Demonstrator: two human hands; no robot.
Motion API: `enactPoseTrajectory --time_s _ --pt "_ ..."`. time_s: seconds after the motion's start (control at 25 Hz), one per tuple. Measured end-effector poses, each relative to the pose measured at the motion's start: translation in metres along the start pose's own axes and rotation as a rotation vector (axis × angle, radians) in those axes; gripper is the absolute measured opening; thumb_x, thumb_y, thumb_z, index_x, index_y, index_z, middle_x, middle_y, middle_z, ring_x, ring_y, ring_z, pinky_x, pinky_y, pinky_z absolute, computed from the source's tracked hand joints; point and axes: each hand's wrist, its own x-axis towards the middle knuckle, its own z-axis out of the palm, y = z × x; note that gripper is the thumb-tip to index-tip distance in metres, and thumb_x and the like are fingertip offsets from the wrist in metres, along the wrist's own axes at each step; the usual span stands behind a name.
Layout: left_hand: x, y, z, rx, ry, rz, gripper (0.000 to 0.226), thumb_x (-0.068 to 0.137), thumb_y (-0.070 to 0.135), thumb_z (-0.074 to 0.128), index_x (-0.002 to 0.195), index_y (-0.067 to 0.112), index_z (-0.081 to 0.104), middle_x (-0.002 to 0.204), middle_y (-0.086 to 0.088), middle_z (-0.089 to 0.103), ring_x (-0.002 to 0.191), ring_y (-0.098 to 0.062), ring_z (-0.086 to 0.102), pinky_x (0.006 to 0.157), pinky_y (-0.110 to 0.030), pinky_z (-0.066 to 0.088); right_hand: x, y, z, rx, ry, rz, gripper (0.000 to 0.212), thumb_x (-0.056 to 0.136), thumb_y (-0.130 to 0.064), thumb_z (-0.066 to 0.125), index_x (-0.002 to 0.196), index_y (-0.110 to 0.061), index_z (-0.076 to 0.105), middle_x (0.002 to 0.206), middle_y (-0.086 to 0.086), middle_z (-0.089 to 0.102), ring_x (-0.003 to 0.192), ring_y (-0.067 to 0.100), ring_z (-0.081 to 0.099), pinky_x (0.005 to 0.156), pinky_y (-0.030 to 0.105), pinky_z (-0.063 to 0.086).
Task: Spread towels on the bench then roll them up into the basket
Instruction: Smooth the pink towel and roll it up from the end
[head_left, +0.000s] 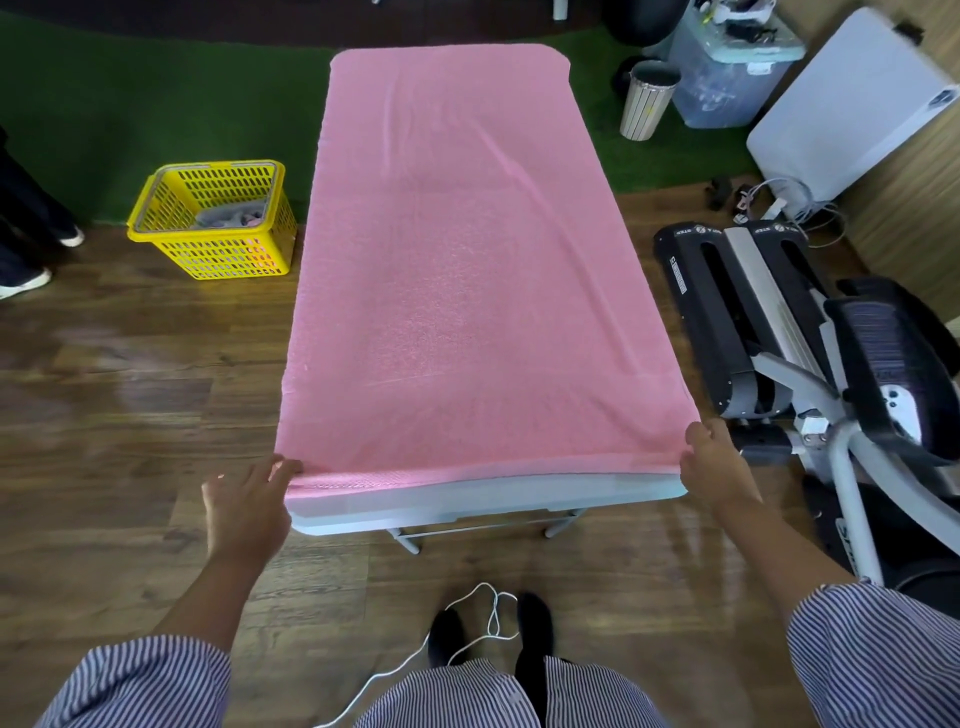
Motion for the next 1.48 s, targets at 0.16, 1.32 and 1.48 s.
enactPoseTrajectory --time_s 0.16,1.32,1.48 --pt "-0.009 0.019 0.003 -0.09 0.029 0.001 0.045 0.064 -0.017 0.05 0.098 0.008 0.067 0.099 -0.012 0.067 0.071 -0.032 0.065 0.06 -0.045 0.046 -0.011 -0.008 0.021 0.123 0.277 0.007 0.021 0.085 0.003 0.033 0.086 -0.002 0.053 0.087 0.013 0.048 0.069 0.034 0.05 0.058 0.047 0.051" --pt "-0.013 0.026 -0.002 -0.045 -0.029 -0.06 0.019 0.081 -0.004 0.053 0.09 0.01 0.063 0.088 -0.009 0.061 0.067 -0.031 0.061 0.063 -0.05 0.046 -0.016 0.002 0.008 0.183 0.142 -0.023 0.007 0.087 -0.002 0.05 0.091 0.002 0.055 0.099 0.016 0.051 0.075 0.038 0.053 0.067 0.042 0.047" --pt "-0.023 0.029 0.0 -0.14 -0.006 -0.02 0.036 0.077 0.016 0.038 0.091 0.008 0.069 0.092 -0.012 0.065 0.078 -0.033 0.064 0.062 -0.046 0.048 -0.024 0.01 0.016 0.195 0.169 -0.06 0.021 0.079 -0.002 0.06 0.1 0.0 0.062 0.105 0.012 0.058 0.077 0.032 0.057 0.067 0.038 0.049"
